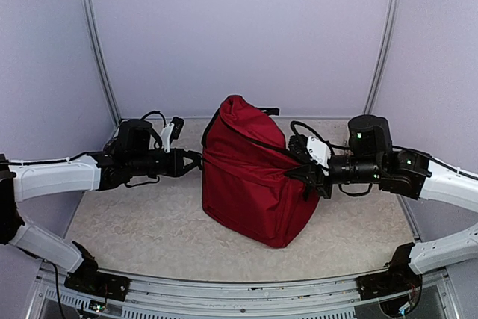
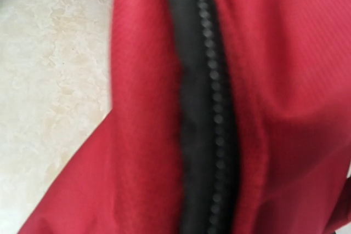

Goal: Pack the student bag
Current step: Zip the lower front pocket of the bag, then place the student bag at the center of the board.

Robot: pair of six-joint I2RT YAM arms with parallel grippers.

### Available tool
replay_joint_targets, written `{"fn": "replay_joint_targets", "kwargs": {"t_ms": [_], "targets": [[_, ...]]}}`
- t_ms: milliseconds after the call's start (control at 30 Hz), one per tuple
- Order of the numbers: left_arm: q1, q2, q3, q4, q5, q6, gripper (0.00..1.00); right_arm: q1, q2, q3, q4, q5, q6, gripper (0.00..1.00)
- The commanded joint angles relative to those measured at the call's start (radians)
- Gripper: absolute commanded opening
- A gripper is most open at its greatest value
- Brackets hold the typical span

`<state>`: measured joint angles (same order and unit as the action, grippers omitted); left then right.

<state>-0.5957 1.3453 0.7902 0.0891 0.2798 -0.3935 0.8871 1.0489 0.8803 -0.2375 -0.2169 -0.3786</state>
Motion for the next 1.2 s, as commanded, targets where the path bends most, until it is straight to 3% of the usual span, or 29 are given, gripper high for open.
{"fn": "replay_joint_targets", "kwargs": {"t_ms": [0,233,333,433,667,800,1000,1167], "targets": [[0.118,-0.013,-0.051,-0.027,-0.222,-0.058,0.0,-0.039,-0.103,0.005,0.02,-0.059,-0.002,0.0],[0.092,-0.062,-0.056,-0.014,-0.229,-0.036,0.01,-0.045,-0.062,-0.009,0.092,-0.027,0.04,0.0],[0.052,-0.096,-0.048,-0.015,-0.273,-0.009,0.58,-0.051,-0.02,0.015,0.151,-0.01,0.119,0.0],[-0.003,-0.139,-0.029,-0.026,-0.342,0.02,0.74,-0.052,0.038,0.073,0.18,-0.013,0.211,0.0],[-0.038,-0.22,0.0,-0.067,-0.429,0.071,0.77,-0.041,0.136,0.234,0.236,-0.203,0.361,0.0],[-0.035,-0.279,-0.002,-0.078,-0.486,0.066,0.78,0.048,0.172,0.319,0.268,-0.259,0.354,0.0],[-0.016,-0.371,0.005,-0.087,-0.528,0.075,0.83,0.149,0.222,0.417,0.34,-0.499,0.362,0.0],[0.013,-0.385,0.018,-0.113,-0.532,0.071,0.87,0.102,0.199,0.364,0.455,-0.432,0.428,0.0]]}}
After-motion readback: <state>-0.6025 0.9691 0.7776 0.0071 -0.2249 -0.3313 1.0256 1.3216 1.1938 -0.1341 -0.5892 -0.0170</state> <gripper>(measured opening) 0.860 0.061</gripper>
